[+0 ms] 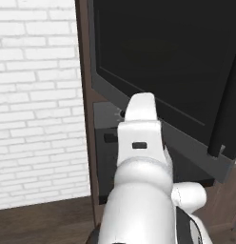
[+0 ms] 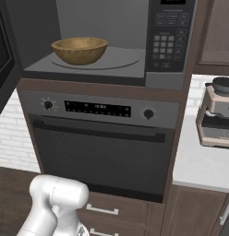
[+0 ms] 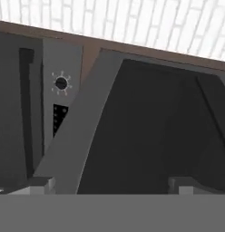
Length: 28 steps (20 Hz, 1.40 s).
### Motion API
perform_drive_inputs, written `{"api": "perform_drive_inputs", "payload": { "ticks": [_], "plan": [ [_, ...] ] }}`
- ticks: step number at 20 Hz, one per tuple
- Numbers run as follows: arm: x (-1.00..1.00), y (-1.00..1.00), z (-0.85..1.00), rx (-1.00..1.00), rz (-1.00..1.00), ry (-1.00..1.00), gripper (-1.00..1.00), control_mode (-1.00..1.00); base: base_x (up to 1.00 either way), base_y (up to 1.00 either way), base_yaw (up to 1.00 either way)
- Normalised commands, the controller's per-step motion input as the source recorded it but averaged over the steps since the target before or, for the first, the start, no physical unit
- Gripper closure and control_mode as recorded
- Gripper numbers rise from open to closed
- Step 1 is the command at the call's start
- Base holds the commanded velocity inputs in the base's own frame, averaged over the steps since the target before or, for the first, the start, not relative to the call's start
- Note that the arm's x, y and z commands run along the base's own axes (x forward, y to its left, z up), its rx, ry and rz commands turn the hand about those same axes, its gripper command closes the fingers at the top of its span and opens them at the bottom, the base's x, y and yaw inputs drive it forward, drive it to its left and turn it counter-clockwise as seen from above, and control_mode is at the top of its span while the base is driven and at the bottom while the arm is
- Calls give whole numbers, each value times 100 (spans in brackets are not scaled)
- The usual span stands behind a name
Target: Open the microwave, place the bowl with waffle inside the microwave, then close the microwave door and turn it on.
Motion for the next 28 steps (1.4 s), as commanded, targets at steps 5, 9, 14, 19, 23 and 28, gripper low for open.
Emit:
{"api": "perform_drive_inputs", "payload": {
  "ticks": [5, 9, 14, 19, 23, 28],
  "plan": [
    [71, -1, -7, 0, -44, -6, -100, -100, 0, 0, 0],
    [31, -19, 0, 0, -39, -16, -100, -100, 0, 0, 0],
    [2, -45, 6, 11, -37, -17, -100, -100, 0, 0, 0],
    [12, -55, 9, 18, -17, -4, -100, -100, 0, 0, 0],
    [58, -38, 29, 14, -7, 0, -100, -100, 0, 0, 0],
    [56, -32, 32, 16, -1, 0, -100, -100, 0, 0, 0]
  ]
}}
